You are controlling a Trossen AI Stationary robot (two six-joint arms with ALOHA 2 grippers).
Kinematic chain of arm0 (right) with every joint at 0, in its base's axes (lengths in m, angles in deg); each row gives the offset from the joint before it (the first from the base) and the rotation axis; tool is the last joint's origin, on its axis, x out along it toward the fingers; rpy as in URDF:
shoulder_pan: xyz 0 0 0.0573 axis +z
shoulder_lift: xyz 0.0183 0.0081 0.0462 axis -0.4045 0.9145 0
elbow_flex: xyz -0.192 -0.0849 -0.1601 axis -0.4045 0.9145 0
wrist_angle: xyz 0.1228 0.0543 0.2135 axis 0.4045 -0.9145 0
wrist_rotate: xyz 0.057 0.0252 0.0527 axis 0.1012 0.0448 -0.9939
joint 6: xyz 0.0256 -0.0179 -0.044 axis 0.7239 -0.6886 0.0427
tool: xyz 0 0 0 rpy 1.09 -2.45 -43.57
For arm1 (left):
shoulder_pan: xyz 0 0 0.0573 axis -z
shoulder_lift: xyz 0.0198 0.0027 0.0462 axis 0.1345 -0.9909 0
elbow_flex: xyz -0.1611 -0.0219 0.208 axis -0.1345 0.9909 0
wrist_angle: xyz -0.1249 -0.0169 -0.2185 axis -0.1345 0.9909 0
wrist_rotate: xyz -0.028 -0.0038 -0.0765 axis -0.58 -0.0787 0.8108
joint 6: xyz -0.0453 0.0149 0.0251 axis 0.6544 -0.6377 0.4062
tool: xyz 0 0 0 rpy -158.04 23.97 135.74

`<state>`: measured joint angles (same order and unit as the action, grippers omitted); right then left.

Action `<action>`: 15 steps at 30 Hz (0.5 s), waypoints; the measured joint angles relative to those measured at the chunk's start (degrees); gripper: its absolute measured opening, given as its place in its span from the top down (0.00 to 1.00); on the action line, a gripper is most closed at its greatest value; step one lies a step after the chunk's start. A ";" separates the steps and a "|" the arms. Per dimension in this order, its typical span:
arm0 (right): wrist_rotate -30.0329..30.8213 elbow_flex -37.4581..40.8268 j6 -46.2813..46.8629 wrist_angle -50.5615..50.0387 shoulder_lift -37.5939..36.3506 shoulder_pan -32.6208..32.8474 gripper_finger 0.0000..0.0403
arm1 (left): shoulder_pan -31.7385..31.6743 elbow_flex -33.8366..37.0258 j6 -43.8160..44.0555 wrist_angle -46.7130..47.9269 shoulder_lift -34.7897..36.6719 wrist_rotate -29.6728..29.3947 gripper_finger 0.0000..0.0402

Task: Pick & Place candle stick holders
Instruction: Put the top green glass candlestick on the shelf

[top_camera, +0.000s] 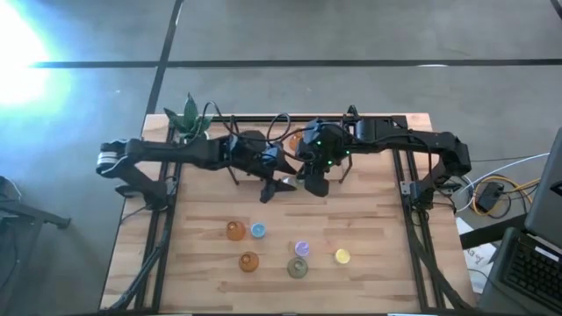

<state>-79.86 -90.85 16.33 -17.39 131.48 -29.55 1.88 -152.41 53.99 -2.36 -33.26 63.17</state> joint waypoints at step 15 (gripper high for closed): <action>-1.05 -0.09 -1.51 0.09 0.00 0.04 0.94 | -0.02 -1.33 0.00 0.24 -3.34 -1.05 0.48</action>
<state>-80.91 -90.94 14.82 -17.30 131.48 -29.51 1.86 -153.74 53.99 -2.12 -36.59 62.12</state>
